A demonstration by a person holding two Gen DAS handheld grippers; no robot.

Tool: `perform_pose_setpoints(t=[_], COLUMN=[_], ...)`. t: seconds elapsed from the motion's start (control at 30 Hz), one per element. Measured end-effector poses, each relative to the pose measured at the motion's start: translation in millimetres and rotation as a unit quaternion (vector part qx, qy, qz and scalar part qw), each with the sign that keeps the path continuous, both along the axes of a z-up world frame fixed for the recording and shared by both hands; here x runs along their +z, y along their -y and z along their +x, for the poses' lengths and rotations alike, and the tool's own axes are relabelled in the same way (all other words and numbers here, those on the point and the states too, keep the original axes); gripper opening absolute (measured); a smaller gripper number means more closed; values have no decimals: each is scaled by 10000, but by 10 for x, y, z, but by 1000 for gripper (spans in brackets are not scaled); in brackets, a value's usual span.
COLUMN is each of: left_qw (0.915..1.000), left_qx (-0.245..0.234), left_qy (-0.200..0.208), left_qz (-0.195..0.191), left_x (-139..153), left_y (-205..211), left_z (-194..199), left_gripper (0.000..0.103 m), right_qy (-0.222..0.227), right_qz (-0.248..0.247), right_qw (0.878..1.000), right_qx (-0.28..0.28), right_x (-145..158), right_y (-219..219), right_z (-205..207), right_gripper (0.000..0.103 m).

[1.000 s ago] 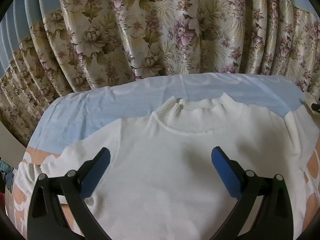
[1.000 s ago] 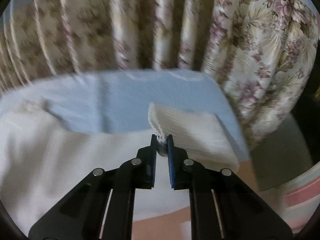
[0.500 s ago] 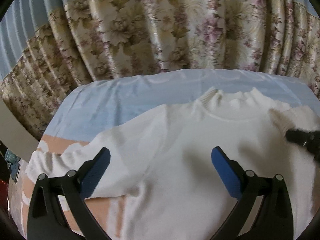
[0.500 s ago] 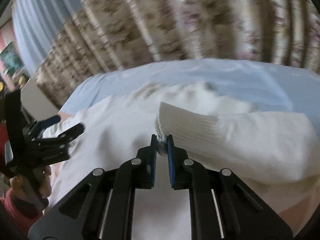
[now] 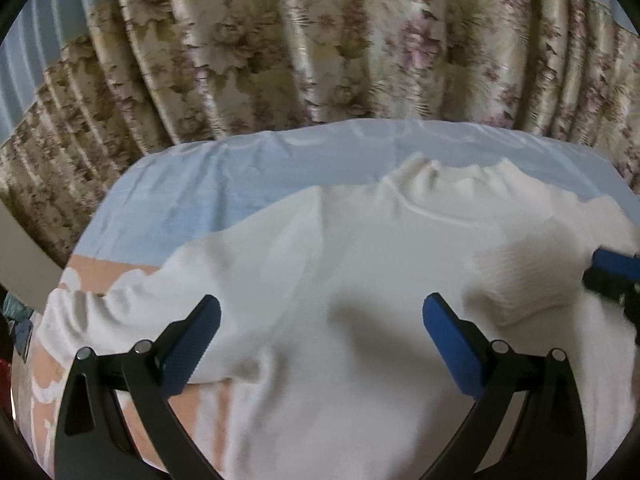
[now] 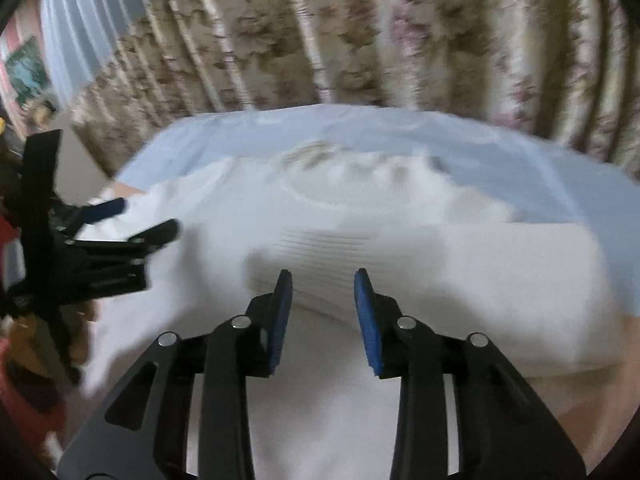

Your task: Fold small clothes

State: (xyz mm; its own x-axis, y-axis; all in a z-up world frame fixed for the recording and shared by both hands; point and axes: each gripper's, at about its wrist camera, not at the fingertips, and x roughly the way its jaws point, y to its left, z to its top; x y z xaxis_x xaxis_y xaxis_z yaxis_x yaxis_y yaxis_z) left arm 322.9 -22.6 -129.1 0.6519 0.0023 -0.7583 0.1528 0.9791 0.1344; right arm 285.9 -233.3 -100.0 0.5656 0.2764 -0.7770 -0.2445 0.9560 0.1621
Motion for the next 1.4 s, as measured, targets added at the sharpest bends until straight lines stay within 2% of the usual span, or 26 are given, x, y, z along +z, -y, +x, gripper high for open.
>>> perform_pose_setpoints(t=[0.07, 0.13, 0.27, 0.37, 0.43, 0.57, 0.63, 0.73, 0.77, 0.83, 0.97, 1.07, 1.17, 1.27, 1.4], left_qw=[9998, 9990, 9931, 9931, 9920, 9913, 9905, 9916, 9915, 9912, 9916, 9931, 9942, 9960, 9971], left_qx=[-140, -303, -581, -595, -691, -902, -1057, -1131, -1139, -1146, -1086, -1012, -953, -799, -601], left_qy=[-127, -273, -709, -805, -874, -879, -819, -632, -608, -669, -650, -533, -478, -410, -476], left_qz=[-32, -196, -735, -607, -591, -388, -334, 51, 140, -20, -282, -250, -147, 9, -8], left_x=[-43, -78, -147, -232, -264, -329, -313, -300, -310, -295, -189, -102, -78, -99, -154], left_y=[143, 250, 498, 719, 814, 1031, 1092, 1184, 1195, 1144, 937, 703, 410, 109, -183], left_z=[-12, -23, -15, 48, 64, 51, 14, -29, -15, 18, 91, 133, 176, 198, 212], left_gripper=[101, 101, 101, 100, 85, 61, 34, 18, 16, 11, 10, 10, 10, 10, 10], right_qy=[181, 273, 322, 302, 308, 340, 364, 364, 367, 371, 373, 394, 392, 286, 27], right_qz=[-569, -827, -880, -841, -872, -902, -945, -952, -956, -974, -973, -966, -921, -879, -907], right_qw=[9979, 9950, 9924, 9920, 9915, 9908, 9902, 9902, 9902, 9900, 9898, 9895, 9897, 9896, 9852], right_qx=[-239, -494, -792, -896, -918, -955, -960, -955, -947, -947, -976, -1001, -1024, -1098, -1452], right_x=[27, 44, 27, -14, -30, -40, -33, -26, -26, -7, 25, 71, 107, 88, -4], right_y=[138, 301, 540, 642, 660, 685, 676, 672, 675, 652, 645, 627, 623, 663, 784], right_z=[-77, -143, -200, -221, -226, -249, -242, -239, -238, -220, -205, -199, -201, -190, -122], right_gripper=[34, 39, 41, 41, 41, 41, 41, 41, 41, 41, 41, 50, 52, 54, 64])
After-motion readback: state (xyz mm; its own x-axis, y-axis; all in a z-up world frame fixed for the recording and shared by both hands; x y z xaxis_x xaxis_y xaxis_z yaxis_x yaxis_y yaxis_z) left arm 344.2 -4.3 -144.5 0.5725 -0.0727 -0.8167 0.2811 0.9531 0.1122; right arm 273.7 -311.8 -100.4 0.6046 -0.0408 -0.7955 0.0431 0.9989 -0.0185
